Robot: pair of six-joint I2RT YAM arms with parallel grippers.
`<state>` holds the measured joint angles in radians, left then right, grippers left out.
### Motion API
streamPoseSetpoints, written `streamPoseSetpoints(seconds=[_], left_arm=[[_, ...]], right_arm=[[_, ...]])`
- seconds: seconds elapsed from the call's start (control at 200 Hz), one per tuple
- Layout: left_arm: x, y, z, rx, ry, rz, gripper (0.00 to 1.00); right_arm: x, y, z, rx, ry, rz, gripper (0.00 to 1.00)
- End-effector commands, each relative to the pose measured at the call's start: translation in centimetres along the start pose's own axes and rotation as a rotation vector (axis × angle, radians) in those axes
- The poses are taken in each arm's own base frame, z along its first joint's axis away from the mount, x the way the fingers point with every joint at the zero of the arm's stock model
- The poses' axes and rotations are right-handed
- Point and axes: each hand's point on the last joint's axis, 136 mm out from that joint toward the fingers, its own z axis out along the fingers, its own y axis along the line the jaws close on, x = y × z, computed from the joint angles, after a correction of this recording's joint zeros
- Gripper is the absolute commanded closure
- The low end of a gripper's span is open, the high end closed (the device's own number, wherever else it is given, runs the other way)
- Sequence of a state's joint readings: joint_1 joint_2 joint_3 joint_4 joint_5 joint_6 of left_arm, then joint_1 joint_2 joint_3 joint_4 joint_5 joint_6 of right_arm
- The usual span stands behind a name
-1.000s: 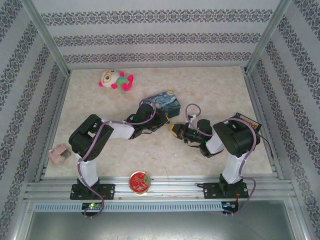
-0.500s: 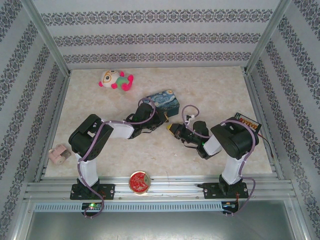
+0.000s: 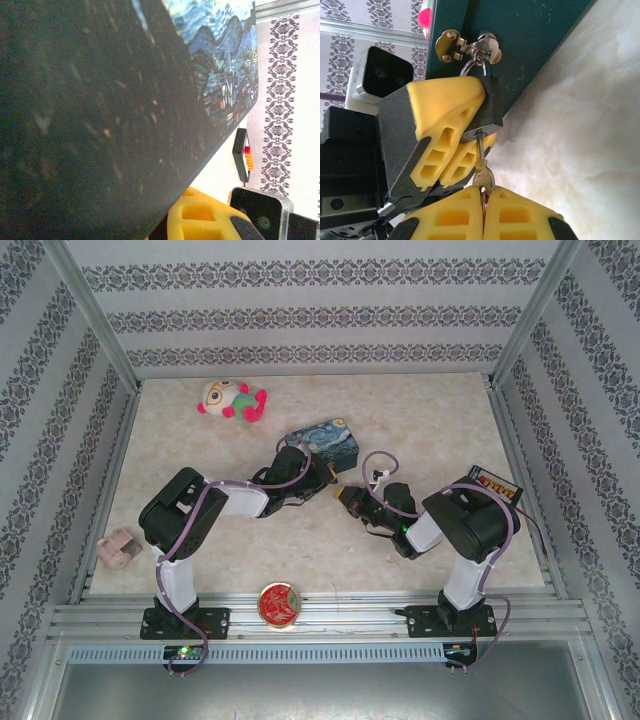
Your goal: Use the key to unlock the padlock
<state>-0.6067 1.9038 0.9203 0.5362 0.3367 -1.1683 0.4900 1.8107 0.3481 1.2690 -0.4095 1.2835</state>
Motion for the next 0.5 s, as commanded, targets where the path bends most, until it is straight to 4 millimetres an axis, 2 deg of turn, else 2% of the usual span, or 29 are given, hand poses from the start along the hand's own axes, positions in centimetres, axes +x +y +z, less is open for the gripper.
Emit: streamPoseSetpoints(seconds=[0.0,0.11,0.145,0.265,0.5], left_arm=[[3.1,0.1,0.3,0.014,0.116,0.021,1.00],[2.7,0.3,0.3,0.014,0.088,0.022,1.00],[2.6,0.2,0.3,0.016,0.079,0.021,1.00],[2.3,0.6,0.5,0.009,0.060,0.009,1.00],[2.0,1.4,0.9,0.001,0.032,-0.021,1.00]], right_arm=[[-3.5,3.0,-0.8,-0.103,-0.137,-0.073,1.00],[-2.0,2.3,-0.5,-0.097,-0.059,-0.078,1.00],[-1.0,0.9,-1.0,-0.063,-0.031,-0.065,1.00],[1.1,-0.5,-1.6,-0.024,0.008,-0.078,1.00],[2.3,-0.8,-2.9,0.000,-0.012,-0.102,1.00]])
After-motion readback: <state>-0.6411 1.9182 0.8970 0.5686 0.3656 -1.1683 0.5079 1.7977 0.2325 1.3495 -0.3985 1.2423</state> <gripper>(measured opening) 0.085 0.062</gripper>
